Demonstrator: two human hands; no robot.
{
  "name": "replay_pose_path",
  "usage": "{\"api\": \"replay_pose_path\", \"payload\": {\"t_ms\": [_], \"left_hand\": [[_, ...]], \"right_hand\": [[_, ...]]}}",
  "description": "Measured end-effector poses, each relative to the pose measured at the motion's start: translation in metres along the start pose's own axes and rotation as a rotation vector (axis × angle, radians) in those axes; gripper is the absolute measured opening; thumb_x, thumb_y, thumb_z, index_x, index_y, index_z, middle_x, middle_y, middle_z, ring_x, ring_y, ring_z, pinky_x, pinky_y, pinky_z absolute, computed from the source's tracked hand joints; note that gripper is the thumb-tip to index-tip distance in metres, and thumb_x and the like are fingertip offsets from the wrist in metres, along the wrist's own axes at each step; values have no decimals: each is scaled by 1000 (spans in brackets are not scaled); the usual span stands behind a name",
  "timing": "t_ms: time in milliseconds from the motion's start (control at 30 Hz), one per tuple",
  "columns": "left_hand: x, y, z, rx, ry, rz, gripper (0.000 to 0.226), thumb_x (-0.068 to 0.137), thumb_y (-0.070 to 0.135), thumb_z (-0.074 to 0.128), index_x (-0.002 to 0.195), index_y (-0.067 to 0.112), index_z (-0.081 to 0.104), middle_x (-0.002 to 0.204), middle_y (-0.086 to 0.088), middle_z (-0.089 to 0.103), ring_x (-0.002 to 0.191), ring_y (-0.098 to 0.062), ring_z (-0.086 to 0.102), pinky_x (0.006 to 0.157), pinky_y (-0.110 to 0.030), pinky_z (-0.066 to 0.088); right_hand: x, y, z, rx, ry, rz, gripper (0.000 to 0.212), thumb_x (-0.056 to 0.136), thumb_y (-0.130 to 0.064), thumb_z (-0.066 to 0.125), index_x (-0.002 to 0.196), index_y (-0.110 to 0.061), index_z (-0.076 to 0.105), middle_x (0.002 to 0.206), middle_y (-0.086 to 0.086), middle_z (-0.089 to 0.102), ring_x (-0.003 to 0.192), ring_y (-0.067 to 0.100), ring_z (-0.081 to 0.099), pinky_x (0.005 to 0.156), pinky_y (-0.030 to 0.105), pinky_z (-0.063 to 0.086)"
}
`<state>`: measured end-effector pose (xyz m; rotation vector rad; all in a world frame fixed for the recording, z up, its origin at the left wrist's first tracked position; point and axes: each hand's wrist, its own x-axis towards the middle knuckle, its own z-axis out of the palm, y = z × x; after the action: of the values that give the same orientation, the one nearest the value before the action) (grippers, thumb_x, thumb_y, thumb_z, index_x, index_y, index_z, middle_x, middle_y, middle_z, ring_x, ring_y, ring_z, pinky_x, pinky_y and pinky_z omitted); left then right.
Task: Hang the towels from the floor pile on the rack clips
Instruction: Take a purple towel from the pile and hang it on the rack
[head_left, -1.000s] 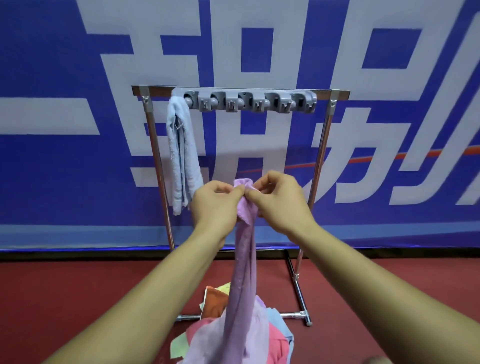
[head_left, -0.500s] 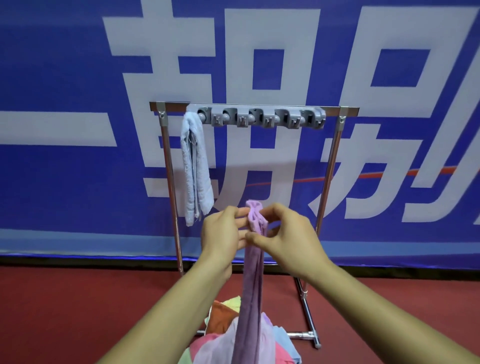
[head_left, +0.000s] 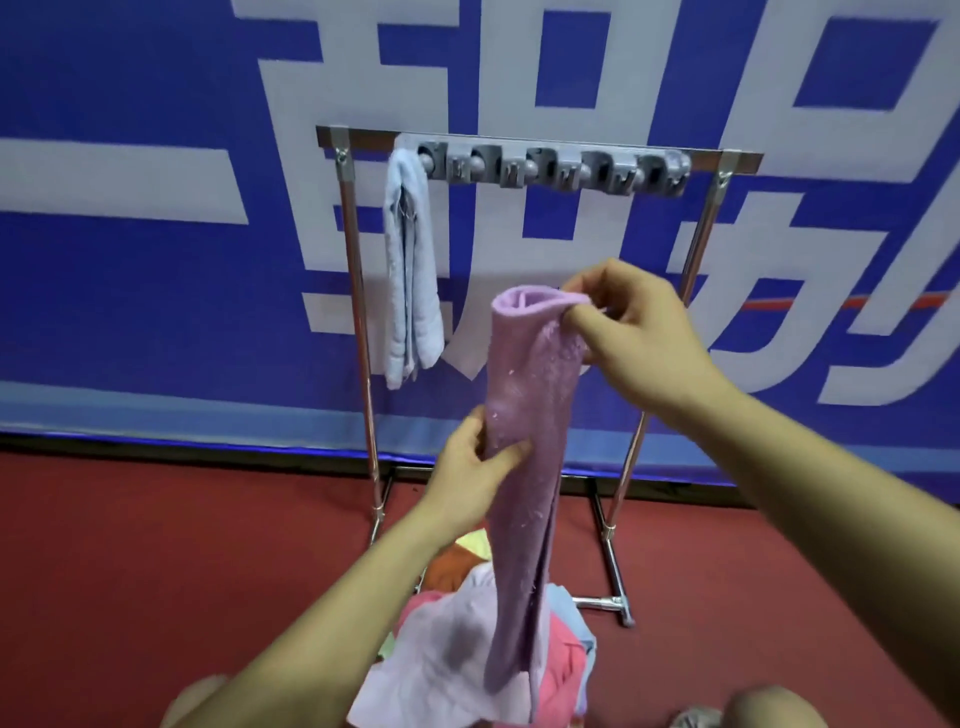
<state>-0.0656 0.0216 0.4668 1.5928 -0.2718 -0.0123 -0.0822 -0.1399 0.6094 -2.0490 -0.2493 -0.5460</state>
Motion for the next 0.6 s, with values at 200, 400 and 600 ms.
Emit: {"api": "replay_pose_path", "payload": {"t_ms": [200, 400, 600], "left_hand": [[-10, -29, -3, -35, -73, -119, 23, 91, 1, 69, 113, 9, 66, 106, -2, 75, 95, -7, 70, 79, -17, 54], [-19, -47, -9, -139, -113, -154, 19, 95, 0, 62, 113, 3, 64, 109, -10, 75, 98, -13, 70, 82, -23, 54], [-18, -43, -26, -168, -55, -129, 15, 93, 5, 66, 107, 0, 64, 101, -12, 77, 91, -16, 70, 83, -26, 54]], "right_hand": [[16, -12, -19, 72, 92, 55, 7, 95, -20, 61, 96, -15, 67, 97, 16, 70, 95, 35, 70, 76, 54, 62], [29, 11, -42, -10, 211, 135, 12, 90, -21, 61, 95, -14, 69, 93, 8, 72, 90, 26, 72, 79, 52, 62], [16, 69, -63, 6, 264, 450, 12, 94, -12, 59, 87, -10, 69, 86, 10, 68, 90, 32, 72, 68, 37, 63]]}}
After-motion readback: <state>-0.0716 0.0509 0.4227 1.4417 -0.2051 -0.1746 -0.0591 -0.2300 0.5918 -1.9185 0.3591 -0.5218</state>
